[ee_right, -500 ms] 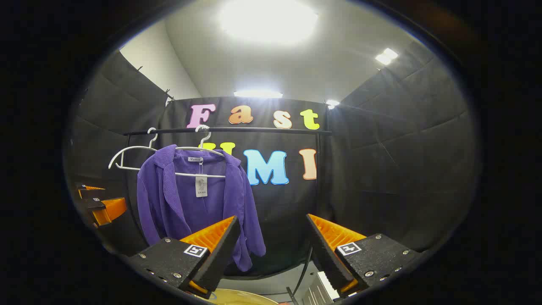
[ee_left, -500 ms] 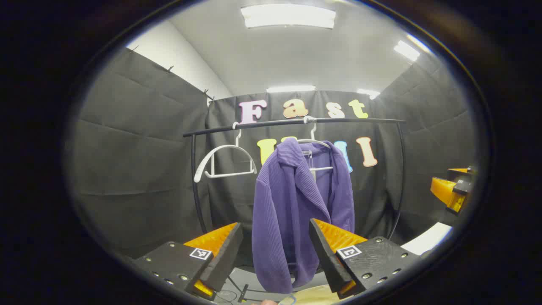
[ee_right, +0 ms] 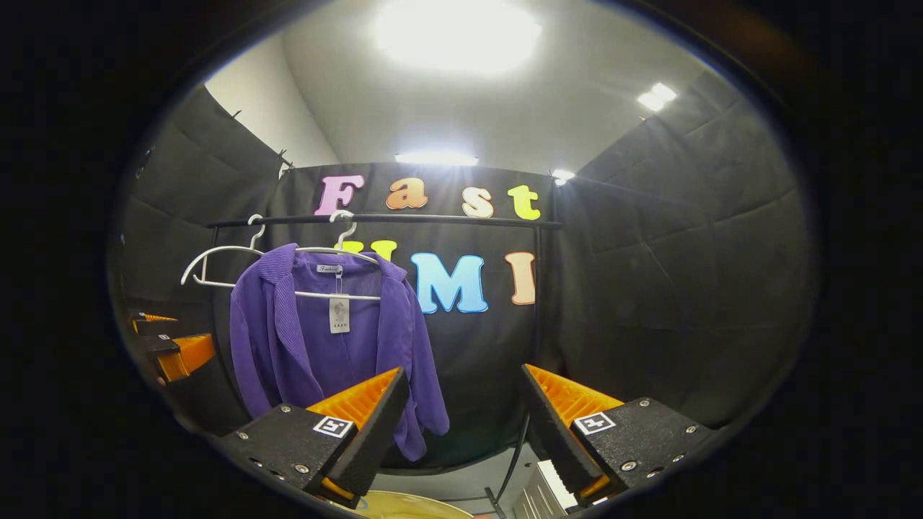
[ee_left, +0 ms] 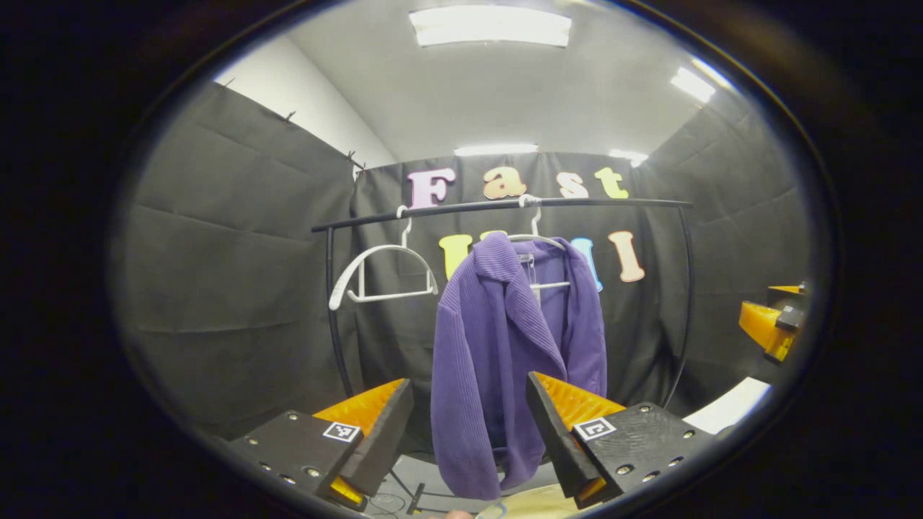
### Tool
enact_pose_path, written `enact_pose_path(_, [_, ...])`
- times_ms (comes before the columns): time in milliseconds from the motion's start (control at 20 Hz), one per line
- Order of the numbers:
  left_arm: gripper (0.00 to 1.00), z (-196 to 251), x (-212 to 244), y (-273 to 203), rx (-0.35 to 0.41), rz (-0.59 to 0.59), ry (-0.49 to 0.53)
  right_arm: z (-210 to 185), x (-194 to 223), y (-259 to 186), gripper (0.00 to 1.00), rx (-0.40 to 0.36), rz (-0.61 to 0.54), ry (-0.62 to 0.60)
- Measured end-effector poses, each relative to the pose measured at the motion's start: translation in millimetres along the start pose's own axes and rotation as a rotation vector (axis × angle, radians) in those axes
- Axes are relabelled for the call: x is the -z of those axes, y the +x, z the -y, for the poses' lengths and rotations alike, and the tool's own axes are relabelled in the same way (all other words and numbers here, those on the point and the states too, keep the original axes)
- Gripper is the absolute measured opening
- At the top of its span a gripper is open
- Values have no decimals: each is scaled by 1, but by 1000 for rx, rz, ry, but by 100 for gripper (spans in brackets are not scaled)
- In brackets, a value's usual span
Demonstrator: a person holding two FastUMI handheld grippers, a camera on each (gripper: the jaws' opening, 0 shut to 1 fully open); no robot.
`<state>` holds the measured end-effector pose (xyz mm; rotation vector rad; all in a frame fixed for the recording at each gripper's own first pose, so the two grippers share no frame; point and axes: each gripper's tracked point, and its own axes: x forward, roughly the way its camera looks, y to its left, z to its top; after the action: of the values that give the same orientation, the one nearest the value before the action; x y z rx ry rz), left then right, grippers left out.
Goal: Grasp the clothes on the hanger with both hands and then place them into the laundry hamper below.
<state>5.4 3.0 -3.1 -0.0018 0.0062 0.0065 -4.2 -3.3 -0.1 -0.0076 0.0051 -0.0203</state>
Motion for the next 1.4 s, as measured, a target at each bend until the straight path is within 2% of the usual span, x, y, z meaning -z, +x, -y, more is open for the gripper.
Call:
enact_pose_path(50, [91, -1, 0, 0, -4, 0, 0, 1, 0, -1, 95, 2, 2, -5])
enact_pose_path(100, [97, -2, 0, 1, -4, 2, 1, 0, 0, -1, 95, 3, 3, -11])
enact_pose_path(250, [97, -5, 0, 0, -6, 4, 8, -3, -1, -3, 95, -2, 6, -15])
enact_pose_path(300, [91, -6, -1, -1, -6, 6, 7, -4, -2, -2, 95, -2, 5, -15])
enact_pose_path(850, [91, -19, -30, 15, 21, 30, -34, -35, -31, 14, 95, -38, 14, -9])
enact_pose_path(900, [97, -20, -31, 18, 32, 30, -42, -39, -33, 17, 95, -42, 18, -10])
enact_pose_path(1150, [97, -25, -44, 31, 54, 17, -61, -62, -51, 39, 93, -92, 27, 29])
enact_pose_path(1400, [97, -14, -54, 46, 60, 8, -76, -67, -66, 75, 95, -120, 56, 67])
